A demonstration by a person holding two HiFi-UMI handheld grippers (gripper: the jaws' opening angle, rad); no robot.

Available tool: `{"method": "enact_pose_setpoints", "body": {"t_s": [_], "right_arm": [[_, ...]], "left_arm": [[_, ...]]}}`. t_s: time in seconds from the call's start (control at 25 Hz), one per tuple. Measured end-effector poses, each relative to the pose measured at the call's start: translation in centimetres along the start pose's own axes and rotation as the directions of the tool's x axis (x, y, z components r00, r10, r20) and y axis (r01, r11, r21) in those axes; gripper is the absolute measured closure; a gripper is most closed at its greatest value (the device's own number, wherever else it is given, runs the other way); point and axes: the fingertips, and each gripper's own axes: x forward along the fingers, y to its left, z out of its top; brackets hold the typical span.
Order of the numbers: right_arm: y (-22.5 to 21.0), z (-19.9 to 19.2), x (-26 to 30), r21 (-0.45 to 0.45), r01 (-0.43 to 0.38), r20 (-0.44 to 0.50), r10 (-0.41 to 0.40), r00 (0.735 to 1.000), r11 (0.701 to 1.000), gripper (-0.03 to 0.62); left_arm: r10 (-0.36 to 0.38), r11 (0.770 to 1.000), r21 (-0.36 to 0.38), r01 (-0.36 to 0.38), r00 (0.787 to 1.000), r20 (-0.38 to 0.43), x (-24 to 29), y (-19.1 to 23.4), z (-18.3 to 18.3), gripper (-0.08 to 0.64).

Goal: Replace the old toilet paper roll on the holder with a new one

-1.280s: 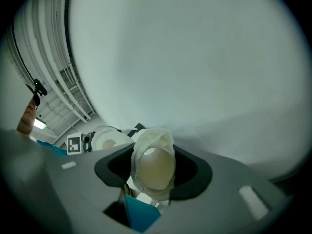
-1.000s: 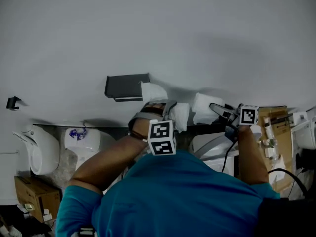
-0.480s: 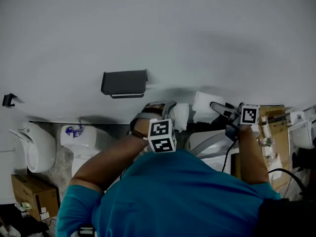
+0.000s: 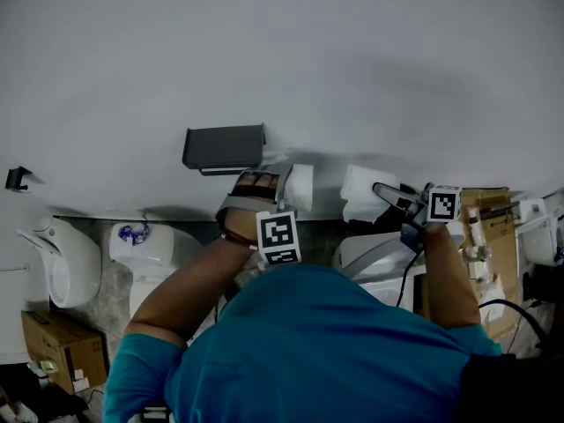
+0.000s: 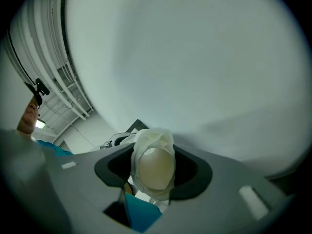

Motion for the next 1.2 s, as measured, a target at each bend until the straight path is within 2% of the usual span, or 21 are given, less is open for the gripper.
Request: {"method": "enact_pose_setpoints", "body": {"t_s": [0.2, 0.44, 0.6, 0.68, 1.12, 1.2], "right_arm": [[-0.1, -0.2, 0.1, 0.001, -0.004, -0.006, 0.004, 1.000, 1.000, 0.396], [0.0, -0.3, 0.2, 0.003, -0.004, -0.012, 0.004, 1.000, 1.000, 0.396], [-0.1, -0.4, 0.1, 0.002, -0.001, -0.016, 0.001, 1.000, 1.000, 0.396], [-0.3, -0.5, 0.0, 0.007, 0.007, -0.017, -0.007, 1.000, 1.000, 0.396], [0.1, -0.9, 0.3, 0.022, -0.002, -0.022, 0.003, 1.000, 1.000, 0.396], [0.0, -0.9, 0.5, 0.025, -0.008, -0.023, 0.008, 1.000, 1.000, 0.396]], "left_arm": [[0.055, 0.998, 0.031, -0.054, 0.998, -0.030, 0.1, 0.5, -0.5, 0.078], [0.079, 0.996, 0.047, -0.078, 0.997, -0.016, -0.1, 0.6, 0.3, 0.077], [0.153, 0.982, 0.122, -0.147, 0.987, -0.048, 0.5, 1.7, 0.3, 0.078], [0.161, 0.979, 0.135, -0.150, 0.984, -0.072, 0.8, 2.2, -0.1, 0.078], [0.220, 0.969, 0.141, -0.205, 0.970, -0.100, 2.0, 2.8, -0.8, 0.078], [0.211, 0.973, 0.112, -0.201, 0.974, -0.084, 2.1, 2.8, -0.4, 0.078]]}}
